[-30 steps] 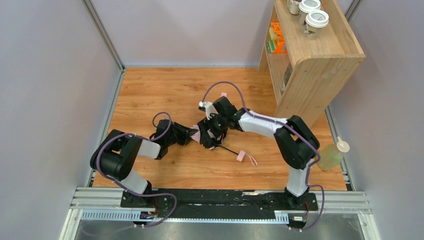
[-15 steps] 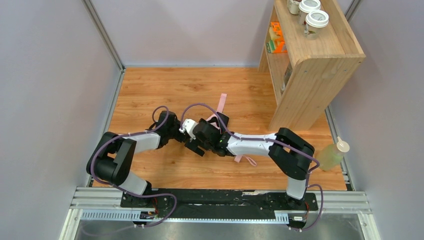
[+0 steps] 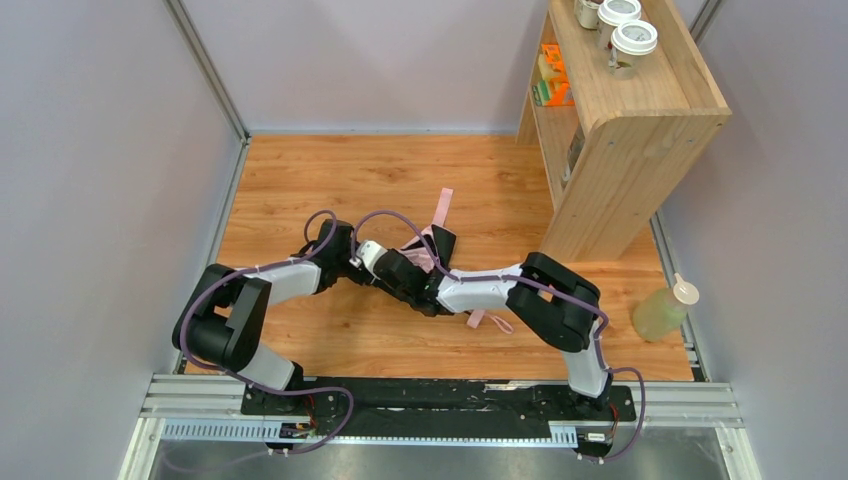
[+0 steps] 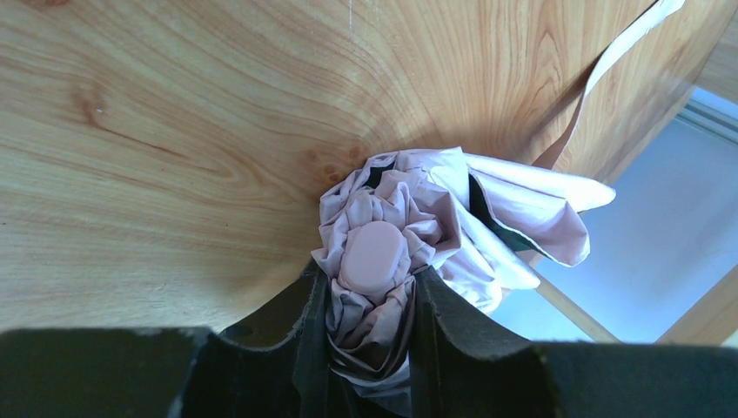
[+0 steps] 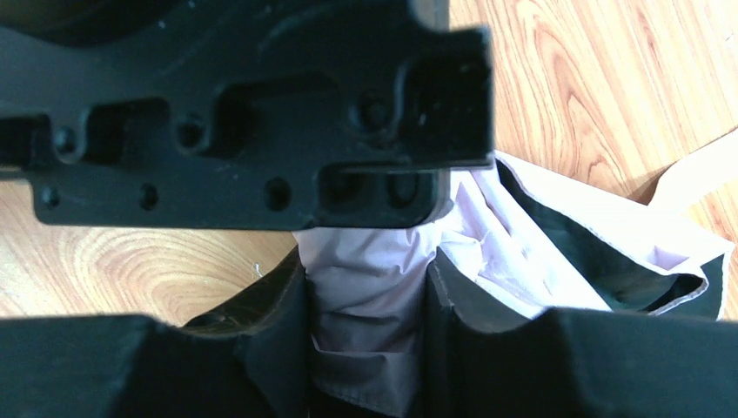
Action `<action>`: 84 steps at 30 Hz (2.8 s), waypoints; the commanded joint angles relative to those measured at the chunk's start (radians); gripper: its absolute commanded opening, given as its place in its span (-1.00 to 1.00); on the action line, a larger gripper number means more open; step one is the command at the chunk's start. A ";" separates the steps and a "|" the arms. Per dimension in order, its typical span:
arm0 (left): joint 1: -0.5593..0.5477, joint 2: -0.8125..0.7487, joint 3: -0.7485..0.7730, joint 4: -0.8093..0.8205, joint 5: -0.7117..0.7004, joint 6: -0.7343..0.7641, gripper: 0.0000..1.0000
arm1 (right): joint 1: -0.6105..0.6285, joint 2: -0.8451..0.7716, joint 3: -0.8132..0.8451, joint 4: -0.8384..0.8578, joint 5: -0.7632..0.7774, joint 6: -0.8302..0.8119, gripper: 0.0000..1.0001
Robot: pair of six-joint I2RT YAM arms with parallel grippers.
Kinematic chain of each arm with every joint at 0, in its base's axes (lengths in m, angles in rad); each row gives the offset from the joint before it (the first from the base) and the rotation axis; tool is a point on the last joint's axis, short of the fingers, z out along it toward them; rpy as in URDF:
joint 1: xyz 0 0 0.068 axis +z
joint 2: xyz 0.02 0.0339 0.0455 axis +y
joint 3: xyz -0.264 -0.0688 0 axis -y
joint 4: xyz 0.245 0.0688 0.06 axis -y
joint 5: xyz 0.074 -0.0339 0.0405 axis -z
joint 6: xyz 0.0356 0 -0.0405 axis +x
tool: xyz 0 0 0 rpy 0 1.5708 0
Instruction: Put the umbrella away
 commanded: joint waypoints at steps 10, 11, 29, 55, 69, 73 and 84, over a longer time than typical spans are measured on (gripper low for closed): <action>0.008 -0.024 0.000 -0.213 -0.073 0.128 -1.00 | -0.155 0.082 -0.130 -0.184 -0.407 0.224 -1.00; 0.014 -0.035 -0.001 -0.200 -0.073 0.147 -0.94 | -0.171 0.082 -0.136 -0.187 -0.459 0.221 -1.00; 0.123 -0.233 -0.237 0.387 0.071 0.201 0.45 | -0.378 0.222 -0.046 -0.304 -0.924 0.362 -1.00; 0.006 0.095 -0.178 0.634 0.001 -0.091 0.48 | -0.465 0.315 0.083 -0.345 -1.020 0.376 -1.00; -0.015 0.241 -0.153 0.472 -0.075 0.079 0.15 | -0.465 0.309 0.136 -0.385 -1.065 0.344 -1.00; -0.014 0.235 -0.130 0.352 -0.101 0.131 -0.23 | -0.465 0.312 0.161 -0.399 -1.093 0.346 -1.00; -0.017 0.243 0.002 0.049 -0.093 0.220 -1.00 | -0.465 0.251 0.209 -0.430 -1.057 0.359 -0.58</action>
